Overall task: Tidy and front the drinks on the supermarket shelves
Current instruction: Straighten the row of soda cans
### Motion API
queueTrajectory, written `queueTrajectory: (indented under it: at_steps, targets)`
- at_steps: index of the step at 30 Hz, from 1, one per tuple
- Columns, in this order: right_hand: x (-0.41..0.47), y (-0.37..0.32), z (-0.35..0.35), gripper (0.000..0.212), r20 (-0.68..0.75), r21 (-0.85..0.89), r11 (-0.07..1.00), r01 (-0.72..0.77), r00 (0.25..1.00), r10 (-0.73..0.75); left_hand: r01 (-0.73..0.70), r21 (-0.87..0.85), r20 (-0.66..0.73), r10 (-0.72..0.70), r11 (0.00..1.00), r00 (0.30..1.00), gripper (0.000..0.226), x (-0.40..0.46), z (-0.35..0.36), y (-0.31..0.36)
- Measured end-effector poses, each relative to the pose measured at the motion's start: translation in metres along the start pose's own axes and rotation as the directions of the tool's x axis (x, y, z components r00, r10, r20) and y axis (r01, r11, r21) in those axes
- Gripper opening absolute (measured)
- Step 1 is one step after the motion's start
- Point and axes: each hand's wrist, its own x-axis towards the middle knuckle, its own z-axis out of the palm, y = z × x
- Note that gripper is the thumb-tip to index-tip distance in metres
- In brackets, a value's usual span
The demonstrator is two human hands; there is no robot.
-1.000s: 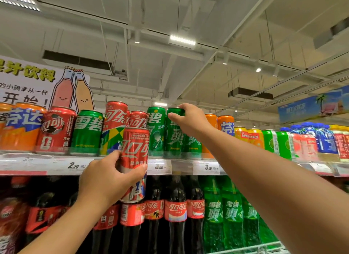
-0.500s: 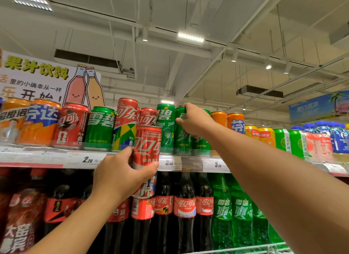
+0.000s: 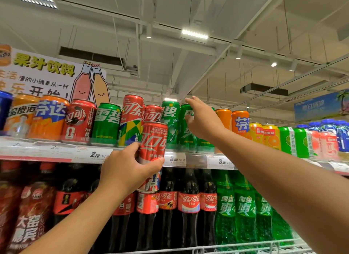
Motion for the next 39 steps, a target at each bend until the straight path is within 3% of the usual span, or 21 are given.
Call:
queueTrajectory:
  at_steps: [2, 3, 9, 14, 18, 19, 21, 23, 25, 29, 33, 39]
  targets:
    - [-0.016, -0.017, 0.001, 0.035, -0.105, 0.164, 0.983, 0.079, 0.993, -0.062, -0.001, -0.006, 0.009, 0.001, 1.0, 1.0, 0.051, 0.0, -0.001, 0.001]
    - [-0.025, -0.026, 0.002, 0.028, -0.088, 0.251, 0.965, 0.082, 0.994, -0.062, -0.002, -0.006, 0.006, 0.002, 1.0, 1.0, 0.05, 0.0, -0.002, 0.002]
    - [-0.062, -0.06, 0.005, 0.048, 0.233, 0.503, 0.852, -0.144, 0.972, 0.026, -0.016, 0.003, 0.061, 0.015, 1.0, 0.998, 0.053, -0.001, -0.006, 0.005]
    - [-0.07, -0.076, 0.017, 0.045, 0.162, 0.446, 0.881, -0.16, 0.982, 0.096, -0.054, 0.062, 0.085, 0.048, 0.997, 0.995, 0.051, -0.003, -0.008, 0.007]
    - [-0.07, -0.08, 0.009, 0.041, 0.09, 0.454, 0.888, -0.074, 0.995, 0.037, -0.088, -0.046, 0.217, 0.096, 0.995, 0.971, 0.08, -0.006, -0.024, -0.007]
    - [-0.066, -0.079, 0.003, 0.042, 0.076, 0.481, 0.874, -0.059, 0.997, 0.025, -0.121, -0.004, 0.196, 0.119, 0.993, 0.973, 0.079, -0.007, -0.03, -0.015]
    - [-0.054, -0.078, -0.012, 0.04, 0.035, 0.523, 0.852, -0.019, 0.999, 0.001, -0.234, 0.242, 0.123, 0.209, 0.942, 0.97, 0.068, -0.008, -0.045, -0.033]
    - [-0.038, -0.079, -0.024, 0.041, -0.023, 0.506, 0.862, 0.032, 0.999, -0.023, -0.35, 0.521, 0.163, 0.312, 0.778, 0.936, 0.064, -0.013, -0.055, -0.049]
    - [-0.021, -0.082, -0.031, 0.045, -0.066, 0.455, 0.888, 0.066, 0.997, -0.04, -0.394, 0.634, 0.228, 0.325, 0.666, 0.918, 0.072, -0.019, -0.057, -0.062]
    - [0.01, -0.086, -0.027, 0.052, -0.117, 0.304, 0.947, 0.1, 0.991, -0.067, -0.411, 0.663, 0.229, 0.353, 0.626, 0.907, 0.088, -0.021, -0.052, -0.072]
    - [0.027, -0.084, -0.011, 0.053, -0.126, 0.264, 0.959, 0.106, 0.989, -0.074, -0.397, 0.675, 0.234, 0.33, 0.621, 0.914, 0.091, -0.022, -0.049, -0.07]
    - [0.038, -0.08, 0.014, 0.04, -0.04, 0.103, 0.992, 0.079, 0.996, -0.075, -0.399, 0.682, 0.257, 0.309, 0.613, 0.915, 0.095, -0.023, -0.051, -0.068]
